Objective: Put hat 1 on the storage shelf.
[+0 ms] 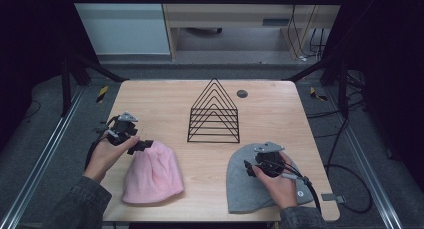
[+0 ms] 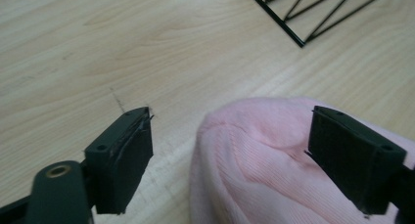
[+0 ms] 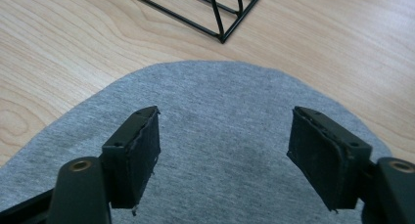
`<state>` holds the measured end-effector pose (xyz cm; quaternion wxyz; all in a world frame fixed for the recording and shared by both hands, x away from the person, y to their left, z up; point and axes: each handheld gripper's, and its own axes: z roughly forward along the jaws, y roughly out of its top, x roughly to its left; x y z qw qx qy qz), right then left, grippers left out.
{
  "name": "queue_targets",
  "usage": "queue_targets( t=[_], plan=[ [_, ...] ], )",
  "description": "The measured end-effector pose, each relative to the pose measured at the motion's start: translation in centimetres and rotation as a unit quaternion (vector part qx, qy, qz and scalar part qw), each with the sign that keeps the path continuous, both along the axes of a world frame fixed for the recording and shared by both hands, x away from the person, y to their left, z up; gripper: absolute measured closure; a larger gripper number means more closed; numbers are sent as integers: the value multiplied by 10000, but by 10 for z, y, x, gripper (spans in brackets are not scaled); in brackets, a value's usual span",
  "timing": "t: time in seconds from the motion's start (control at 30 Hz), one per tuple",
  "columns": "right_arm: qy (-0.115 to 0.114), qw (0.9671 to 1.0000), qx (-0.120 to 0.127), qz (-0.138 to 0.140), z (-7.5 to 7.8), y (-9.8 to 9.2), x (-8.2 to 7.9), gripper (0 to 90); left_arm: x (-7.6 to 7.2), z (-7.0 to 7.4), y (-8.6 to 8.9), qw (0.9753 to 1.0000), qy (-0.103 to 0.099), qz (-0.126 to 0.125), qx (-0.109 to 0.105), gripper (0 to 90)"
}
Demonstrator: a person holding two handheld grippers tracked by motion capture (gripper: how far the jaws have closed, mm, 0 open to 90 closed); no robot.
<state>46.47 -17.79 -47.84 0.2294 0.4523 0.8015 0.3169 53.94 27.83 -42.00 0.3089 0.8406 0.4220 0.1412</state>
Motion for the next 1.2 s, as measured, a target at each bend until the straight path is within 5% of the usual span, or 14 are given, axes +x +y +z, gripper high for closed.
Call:
queue_targets(
  t=[0.7,0.87,1.07,1.2],
  plan=[
    [162,9998,145,-7,0,0,2,268,3,-44,1,9989,375,192,-180,401],
    [144,9998,140,-14,0,-1,3,271,5,-49,-4,9984,530,89,-158,566],
    [86,9997,208,-17,1,-1,3,273,1,-49,-3,9986,499,31,-195,728],
    [41,9998,218,22,3,0,2,273,-7,-40,-6,9995,229,22,-227,743]
  ],
)
